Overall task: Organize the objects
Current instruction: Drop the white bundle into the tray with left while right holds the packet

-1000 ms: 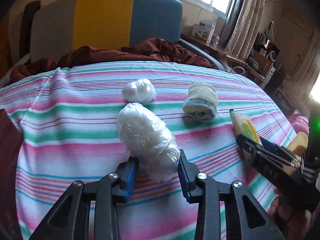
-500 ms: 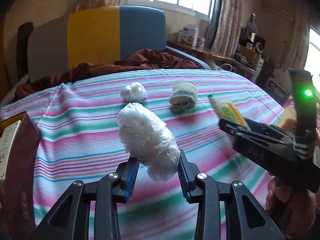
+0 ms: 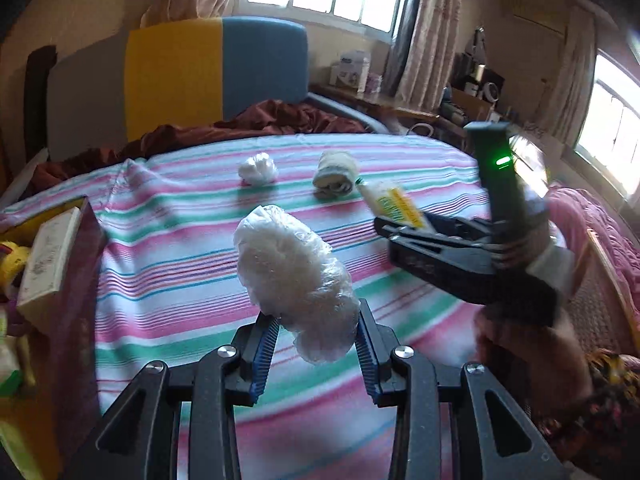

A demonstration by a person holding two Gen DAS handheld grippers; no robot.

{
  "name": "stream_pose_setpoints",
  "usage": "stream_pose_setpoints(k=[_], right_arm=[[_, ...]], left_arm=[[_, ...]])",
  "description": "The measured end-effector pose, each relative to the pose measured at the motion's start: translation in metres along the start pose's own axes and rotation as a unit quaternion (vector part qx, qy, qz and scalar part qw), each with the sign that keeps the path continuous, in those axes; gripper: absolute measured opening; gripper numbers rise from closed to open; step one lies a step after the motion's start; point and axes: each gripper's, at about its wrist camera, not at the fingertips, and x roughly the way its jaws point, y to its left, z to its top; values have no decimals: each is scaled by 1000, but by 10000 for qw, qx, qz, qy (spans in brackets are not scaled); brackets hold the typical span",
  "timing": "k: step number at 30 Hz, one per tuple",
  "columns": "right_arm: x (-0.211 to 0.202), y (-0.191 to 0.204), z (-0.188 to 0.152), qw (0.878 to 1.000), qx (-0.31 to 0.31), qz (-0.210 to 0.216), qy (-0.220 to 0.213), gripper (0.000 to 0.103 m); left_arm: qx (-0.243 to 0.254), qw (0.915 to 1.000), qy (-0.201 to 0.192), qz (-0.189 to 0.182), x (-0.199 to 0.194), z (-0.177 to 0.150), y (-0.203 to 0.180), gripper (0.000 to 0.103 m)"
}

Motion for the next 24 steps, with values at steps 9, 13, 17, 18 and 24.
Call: stream_pose_setpoints(k=[9, 13, 17, 18, 24], right_arm=[[-6, 6, -2, 9999, -79, 47, -53, 50], [-5, 10, -2, 9999, -145, 30, -21, 50], [-7, 14, -3, 9997, -239, 12, -44, 50], [-7, 15, -2, 9997, -254, 9, -50, 50], [-13, 17, -2, 9995, -276, 11, -120, 50]], left_arm=[[-165, 9994, -248, 183, -55, -7, 28, 37], [-390, 9982, -286, 352, -72, -12, 50, 37], [-799, 9948, -271, 574, -87, -20, 78, 37], [-915, 9936, -261, 617, -90, -22, 86, 37], [-1504, 9851, -75, 833, -102, -40, 133, 37]])
